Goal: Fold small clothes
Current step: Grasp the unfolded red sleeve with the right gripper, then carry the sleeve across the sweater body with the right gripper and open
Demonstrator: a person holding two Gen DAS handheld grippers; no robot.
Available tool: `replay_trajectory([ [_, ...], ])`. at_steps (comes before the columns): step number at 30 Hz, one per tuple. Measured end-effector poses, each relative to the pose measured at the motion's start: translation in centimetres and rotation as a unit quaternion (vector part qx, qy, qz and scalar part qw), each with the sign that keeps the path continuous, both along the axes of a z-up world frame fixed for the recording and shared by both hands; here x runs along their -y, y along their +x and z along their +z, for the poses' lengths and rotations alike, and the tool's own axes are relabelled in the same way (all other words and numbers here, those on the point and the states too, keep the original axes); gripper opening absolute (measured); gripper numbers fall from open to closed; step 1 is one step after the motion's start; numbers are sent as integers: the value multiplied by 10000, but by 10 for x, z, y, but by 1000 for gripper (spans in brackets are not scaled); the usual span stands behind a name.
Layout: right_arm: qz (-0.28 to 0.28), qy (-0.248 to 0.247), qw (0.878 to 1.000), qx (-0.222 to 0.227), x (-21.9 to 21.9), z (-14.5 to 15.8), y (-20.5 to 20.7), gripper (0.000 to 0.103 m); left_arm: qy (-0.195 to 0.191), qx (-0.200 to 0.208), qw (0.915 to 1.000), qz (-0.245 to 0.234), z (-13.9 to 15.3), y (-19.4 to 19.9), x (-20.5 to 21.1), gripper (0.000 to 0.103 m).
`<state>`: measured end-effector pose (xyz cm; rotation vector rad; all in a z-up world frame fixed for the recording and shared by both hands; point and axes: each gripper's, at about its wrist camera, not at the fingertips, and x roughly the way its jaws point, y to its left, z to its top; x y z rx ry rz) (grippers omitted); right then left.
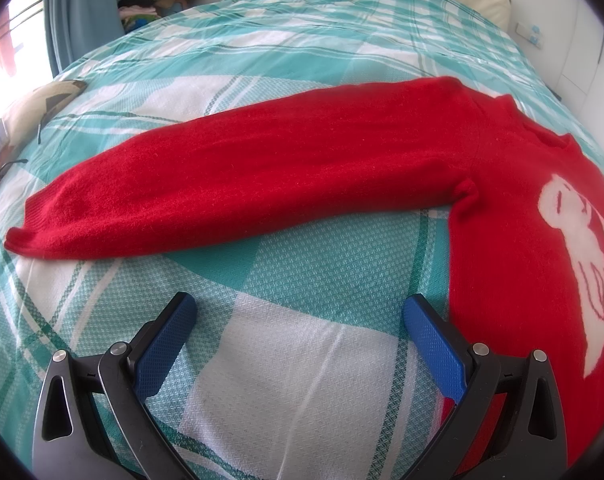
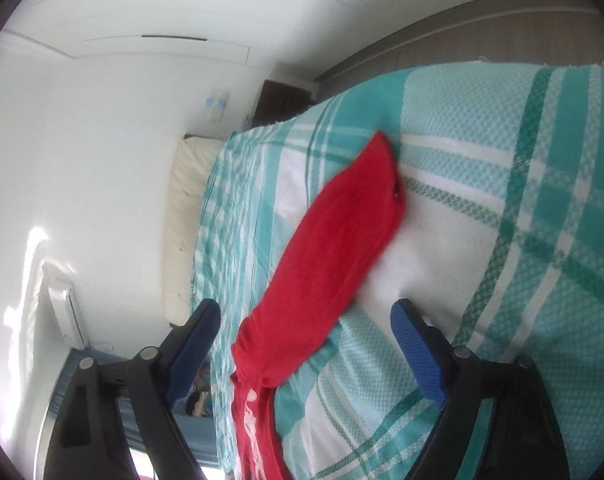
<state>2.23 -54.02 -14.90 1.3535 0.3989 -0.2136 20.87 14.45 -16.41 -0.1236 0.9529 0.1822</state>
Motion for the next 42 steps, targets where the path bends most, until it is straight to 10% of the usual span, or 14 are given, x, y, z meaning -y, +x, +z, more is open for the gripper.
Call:
replay_trajectory([
  [5,-452,166,9988,-20,22,-17,13,33,1,1,10000,0,0,0,0,103],
  [13,-309,-168,9983,-472,31,-16,50,4,2,-2,10000,-2,0,0,0,103],
  [20,432,-1726,9836,-301,-8,74,96,4,2,-3,10000,-1,0,0,0,103],
  [29,3148,-2976,8974,835,-232,190,227,4,1,-1,10000,-1,0,0,0,103],
  [39,4769,-3334,8132,144,-420,96,294,5,2,-1,10000,-1,0,0,0,103],
  [42,5244,-3113,7916,-371,-447,51,309,23,3,-1,10000,0,0,0,0,103],
])
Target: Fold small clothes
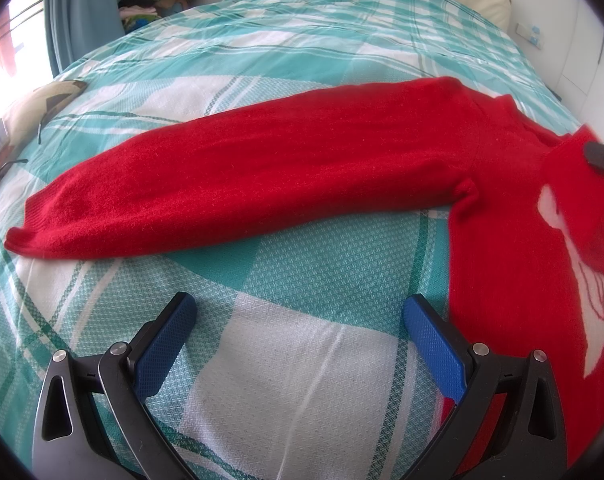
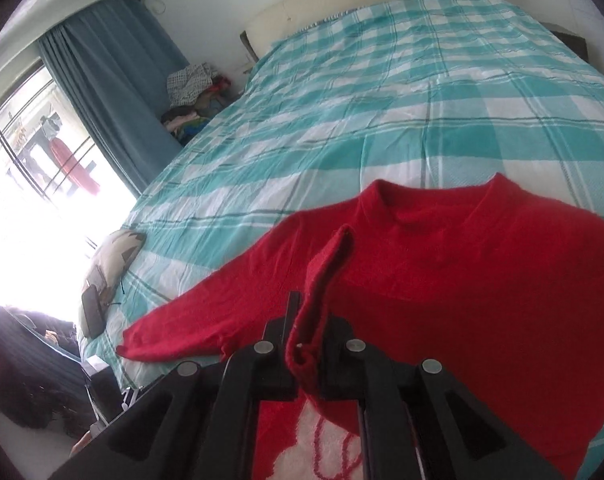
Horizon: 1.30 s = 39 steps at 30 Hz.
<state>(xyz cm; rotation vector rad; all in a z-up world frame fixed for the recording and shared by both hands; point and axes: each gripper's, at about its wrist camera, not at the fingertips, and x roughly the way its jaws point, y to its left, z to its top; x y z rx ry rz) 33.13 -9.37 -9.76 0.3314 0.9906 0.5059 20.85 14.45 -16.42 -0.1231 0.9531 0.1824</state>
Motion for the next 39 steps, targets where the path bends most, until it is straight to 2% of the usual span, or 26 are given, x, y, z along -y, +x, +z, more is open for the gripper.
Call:
replay_trajectory([
  [1,73,78,9996,-247,-5,-13,2,49,0,0,10000,0,0,0,0,103],
  [2,132,302,9986,-419,-7,-22,1,69,-1,0,10000,0,0,0,0,103],
  [3,194,638,9963,-549,-7,-28,-2,70,-1,1,10000,0,0,0,0,103],
  [5,288,1383,9876,-681,1,-31,-11,70,0,1,10000,0,0,0,0,103],
  [6,281,1603,9846,-638,7,-27,-17,70,-1,1,10000,0,0,0,0,103],
  [8,235,1706,9842,-401,27,-15,-31,71,0,1,10000,0,0,0,0,103],
  [9,177,1573,9871,-250,38,-9,-38,71,-1,0,10000,0,0,0,0,103],
  [12,23,624,9976,307,74,6,-68,74,0,1,10000,0,0,0,0,103],
  [15,-246,-189,9977,611,115,6,-109,74,-2,1,10000,0,0,0,0,103],
  [18,-851,-751,9907,752,162,1,-153,74,0,1,10000,0,0,0,0,103],
  [22,-1782,-1368,9702,906,224,-8,-202,74,5,1,10000,1,0,0,0,103],
  [25,-2303,-1532,9572,854,257,-18,-223,74,3,5,10000,1,0,0,0,103],
  [29,-2672,-1201,9541,620,274,-32,-227,75,28,-3,10000,3,0,0,0,103],
  [39,-2583,-1535,9507,764,257,-38,-220,87,-80,-137,9999,14,0,3,-2,103],
])
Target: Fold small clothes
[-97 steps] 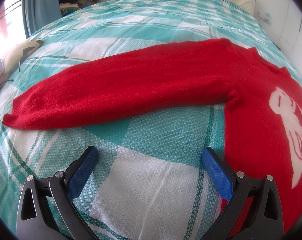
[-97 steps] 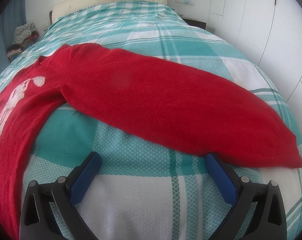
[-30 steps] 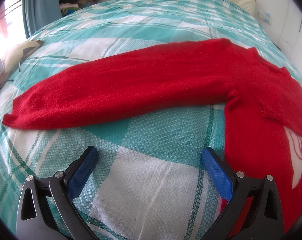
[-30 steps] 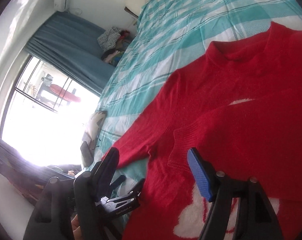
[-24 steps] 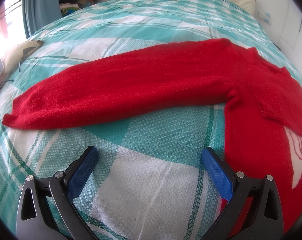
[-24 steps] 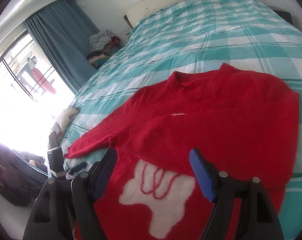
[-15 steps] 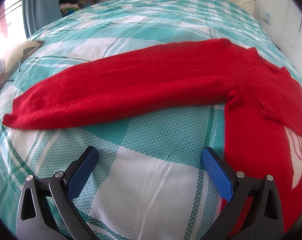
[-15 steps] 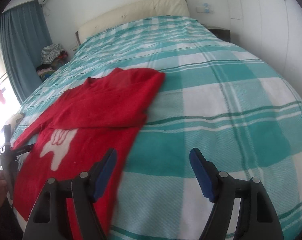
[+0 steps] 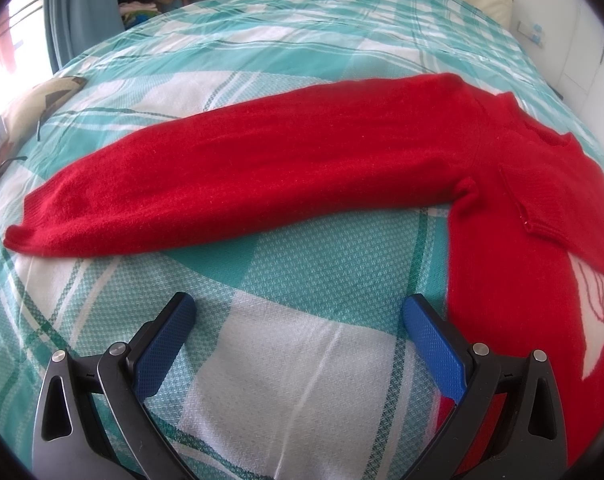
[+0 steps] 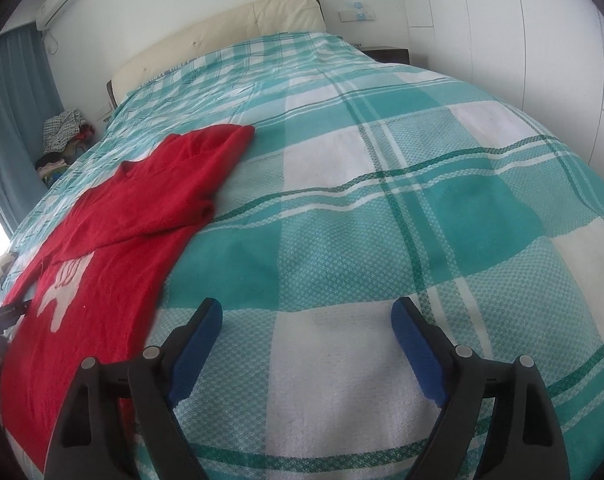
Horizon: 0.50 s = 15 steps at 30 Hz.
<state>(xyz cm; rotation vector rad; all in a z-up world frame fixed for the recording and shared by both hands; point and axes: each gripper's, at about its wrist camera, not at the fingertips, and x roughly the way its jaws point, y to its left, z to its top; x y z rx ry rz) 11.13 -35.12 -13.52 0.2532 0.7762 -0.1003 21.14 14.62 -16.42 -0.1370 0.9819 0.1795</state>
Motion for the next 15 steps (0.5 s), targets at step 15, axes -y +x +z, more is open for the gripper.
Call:
replay_trajectory([
  [15,36,-32,10000,-26,-3,-2,-2,89,-1487,521,9859,556,100,-43,-174,102],
])
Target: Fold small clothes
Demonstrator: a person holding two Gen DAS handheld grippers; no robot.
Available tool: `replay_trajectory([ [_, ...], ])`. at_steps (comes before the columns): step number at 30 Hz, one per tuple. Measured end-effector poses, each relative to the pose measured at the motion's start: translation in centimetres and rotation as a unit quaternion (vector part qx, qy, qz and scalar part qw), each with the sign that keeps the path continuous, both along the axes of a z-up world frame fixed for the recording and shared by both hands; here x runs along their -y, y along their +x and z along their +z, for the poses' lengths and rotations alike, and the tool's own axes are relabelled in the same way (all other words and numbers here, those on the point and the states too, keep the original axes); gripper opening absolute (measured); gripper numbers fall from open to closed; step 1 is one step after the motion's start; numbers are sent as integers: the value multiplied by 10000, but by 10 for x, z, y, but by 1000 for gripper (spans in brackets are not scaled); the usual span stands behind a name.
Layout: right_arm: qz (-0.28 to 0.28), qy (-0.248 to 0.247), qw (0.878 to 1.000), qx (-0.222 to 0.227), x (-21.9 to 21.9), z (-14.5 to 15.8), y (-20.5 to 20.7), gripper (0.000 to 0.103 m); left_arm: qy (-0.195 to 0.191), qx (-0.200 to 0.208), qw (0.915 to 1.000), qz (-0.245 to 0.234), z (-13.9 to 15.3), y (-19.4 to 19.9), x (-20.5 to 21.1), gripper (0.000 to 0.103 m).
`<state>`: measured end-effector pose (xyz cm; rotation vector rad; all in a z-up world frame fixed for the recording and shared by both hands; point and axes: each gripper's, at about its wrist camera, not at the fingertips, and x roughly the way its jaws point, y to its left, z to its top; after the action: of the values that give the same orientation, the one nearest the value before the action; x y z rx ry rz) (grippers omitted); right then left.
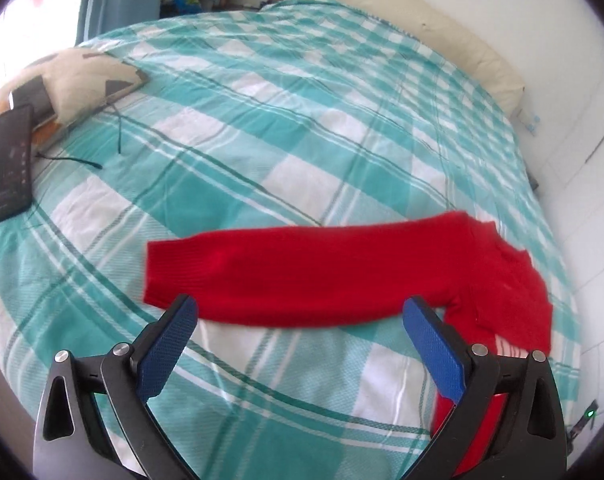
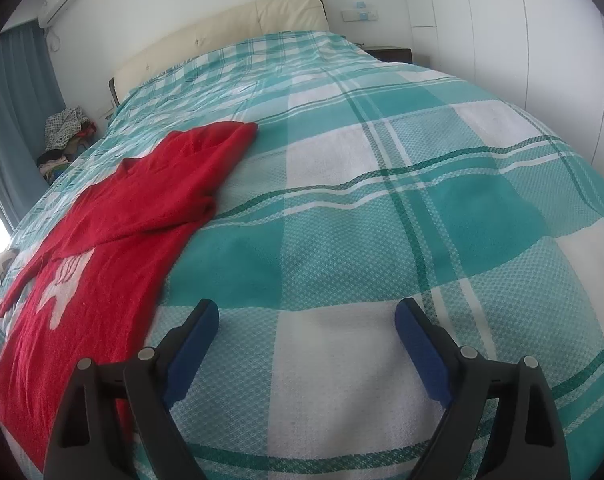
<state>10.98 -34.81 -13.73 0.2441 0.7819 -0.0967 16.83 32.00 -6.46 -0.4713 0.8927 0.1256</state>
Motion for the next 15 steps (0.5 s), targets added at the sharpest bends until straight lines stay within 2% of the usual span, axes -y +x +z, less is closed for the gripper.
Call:
replay_trajectory([
  [3,2,-76,10000,-36,-2,0,1,90,-470,-509,9964,488,-22,7,-63,102],
  [5,5,-108,9999,-46,-3,0,2,90,-753,-804,9913,719,-41,10,-88,102],
  [8,6,-110,9999,-43,-3,0,1,91,-1247,-1019,9847,661,-67,17,-98,101],
  [11,7,-115,9999,-42,-3,-1,1,91,-1231,-1006,9860,503,-74,26,-89,97],
  [12,7,-114,9999,-40,-3,-1,1,91,-1181,-996,9870,453,-75,29,-85,88],
  [13,7,-107,9999,-40,-3,-1,1,91,-1165,-1003,9872,422,-76,33,-81,74],
  [14,7,-104,9999,-39,-3,-1,1,91,-1182,-1030,9868,411,-78,35,-81,68],
  [15,5,-96,9999,-33,-3,0,1,91,-1169,-1074,9863,448,-81,37,-80,56],
])
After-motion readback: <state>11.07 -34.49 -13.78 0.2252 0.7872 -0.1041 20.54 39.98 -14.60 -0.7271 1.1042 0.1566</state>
